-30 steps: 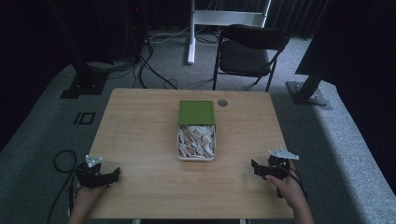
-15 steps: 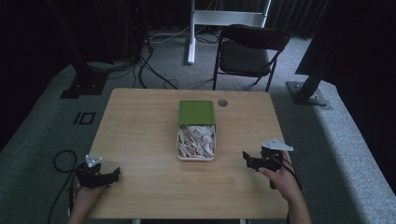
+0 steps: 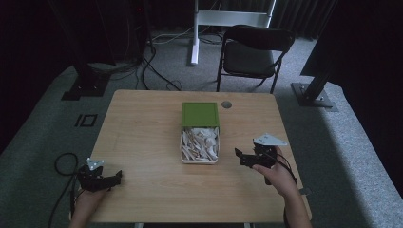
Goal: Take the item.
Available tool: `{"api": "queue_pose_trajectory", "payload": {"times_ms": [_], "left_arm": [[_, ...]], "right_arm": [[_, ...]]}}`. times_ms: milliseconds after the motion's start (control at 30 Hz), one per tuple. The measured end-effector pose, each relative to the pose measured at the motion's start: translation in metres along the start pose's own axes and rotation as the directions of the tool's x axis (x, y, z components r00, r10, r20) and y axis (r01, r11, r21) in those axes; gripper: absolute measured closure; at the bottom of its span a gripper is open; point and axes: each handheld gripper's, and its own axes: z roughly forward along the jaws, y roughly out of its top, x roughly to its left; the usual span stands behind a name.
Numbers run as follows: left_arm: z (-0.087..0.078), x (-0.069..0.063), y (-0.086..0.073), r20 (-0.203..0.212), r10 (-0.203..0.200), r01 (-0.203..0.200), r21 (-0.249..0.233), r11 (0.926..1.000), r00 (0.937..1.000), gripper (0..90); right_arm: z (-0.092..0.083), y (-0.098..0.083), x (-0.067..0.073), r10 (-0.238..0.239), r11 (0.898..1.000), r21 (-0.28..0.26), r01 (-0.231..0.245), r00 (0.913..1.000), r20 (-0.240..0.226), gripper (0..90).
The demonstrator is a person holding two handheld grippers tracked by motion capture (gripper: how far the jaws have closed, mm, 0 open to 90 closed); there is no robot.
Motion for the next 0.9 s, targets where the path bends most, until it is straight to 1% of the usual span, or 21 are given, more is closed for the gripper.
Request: {"api": "queue_pose_trajectory", "payload": {"times_ms": [67,100,133,267,300,333,400,467,500,567,600,633,667,700,733,800,833,867,900], "left_arm": [[0.000,0.000,0.000,0.000,0.000,0.000,0.000,1.0000,1.0000,1.4],[0.000,0.000,0.000,0.000,0.000,0.000,0.000,1.0000,1.0000,1.3],[0.000,0.000,0.000,0.000,0.000,0.000,0.000,1.0000,1.0000,1.3],[0.000,0.000,0.000,0.000,0.000,0.000,0.000,1.0000,1.0000,1.3],[0.000,0.000,0.000,0.000,0.000,0.000,0.000,1.0000,1.0000,1.3],[0.000,0.000,0.000,0.000,0.000,0.000,0.000,1.0000,1.0000,1.4],[0.000,0.000,0.000,0.000,0.000,0.000,0.000,1.0000,1.0000,1.3],[0.000,0.000,0.000,0.000,0.000,0.000,0.000,1.0000,1.0000,1.4],[0.000,0.000,0.000,0.000,0.000,0.000,0.000,1.0000,1.0000,1.3],[0.000,0.000,0.000,0.000,0.000,0.000,0.000,1.0000,1.0000,1.3],[0.000,0.000,0.000,0.000,0.000,0.000,0.000,1.0000,1.0000,1.3],[0.000,0.000,0.000,0.000,0.000,0.000,0.000,1.0000,1.0000,1.3],[0.000,0.000,0.000,0.000,0.000,0.000,0.000,1.0000,1.0000,1.3],[0.000,0.000,0.000,0.000,0.000,0.000,0.000,1.0000,1.0000,1.3],[0.000,0.000,0.000,0.000,0.000,0.000,0.000,1.0000,1.0000,1.3],[0.000,0.000,0.000,0.000,0.000,0.000,0.000,1.0000,1.0000,1.3],[0.000,0.000,0.000,0.000,0.000,0.000,0.000,1.0000,1.0000,1.4],[0.000,0.000,0.000,0.000,0.000,0.000,0.000,1.0000,1.0000,1.3],[0.000,0.000,0.000,0.000,0.000,0.000,0.000,1.0000,1.0000,1.3]], "right_arm": [[0.001,0.003,0.002,-0.003,1.000,0.000,0.003,1.0000,-0.007,15.7],[0.003,0.008,0.007,-0.010,1.000,0.004,0.010,0.9998,-0.020,17.8],[0.004,0.011,0.010,-0.013,1.000,0.004,0.013,0.9995,-0.028,17.8],[0.008,0.020,0.018,-0.040,0.999,-0.014,0.039,0.9976,-0.056,17.9],[0.008,0.020,0.018,-0.040,0.999,-0.014,0.039,0.9976,-0.056,17.9],[0.011,0.024,0.023,-0.048,0.999,-0.015,0.047,0.9964,-0.070,18.0],[0.014,0.027,0.027,-0.059,0.998,-0.016,0.058,0.9947,-0.084,19.6],[0.015,0.029,0.029,-0.058,0.998,-0.020,0.056,0.9944,-0.088,20.4],[0.018,0.031,0.034,-0.066,0.998,-0.021,0.064,0.9932,-0.096,22.1],[0.020,0.034,0.038,-0.070,0.997,-0.030,0.067,0.9922,-0.104,23.6],[0.020,0.034,0.038,-0.070,0.997,-0.030,0.067,0.9922,-0.104,23.6],[0.024,0.036,0.041,-0.078,0.997,-0.037,0.074,0.9907,-0.112,27.1],[0.024,0.036,0.041,-0.078,0.997,-0.037,0.074,0.9907,-0.112,27.1],[0.028,0.038,0.045,-0.085,0.996,-0.040,0.081,0.9890,-0.121,29.7],[0.030,0.039,0.046,-0.084,0.996,-0.035,0.080,0.9885,-0.126,34.5],[0.032,0.040,0.048,-0.092,0.996,-0.029,0.089,0.9871,-0.131,35.6],[0.037,0.042,0.051,-0.103,0.995,-0.016,0.102,0.9820,-0.158,39.7],[0.037,0.042,0.051,-0.103,0.995,-0.016,0.102,0.9820,-0.158,39.7],[0.040,0.043,0.053,-0.105,0.994,-0.006,0.106,0.9783,-0.179,40.3]]}}
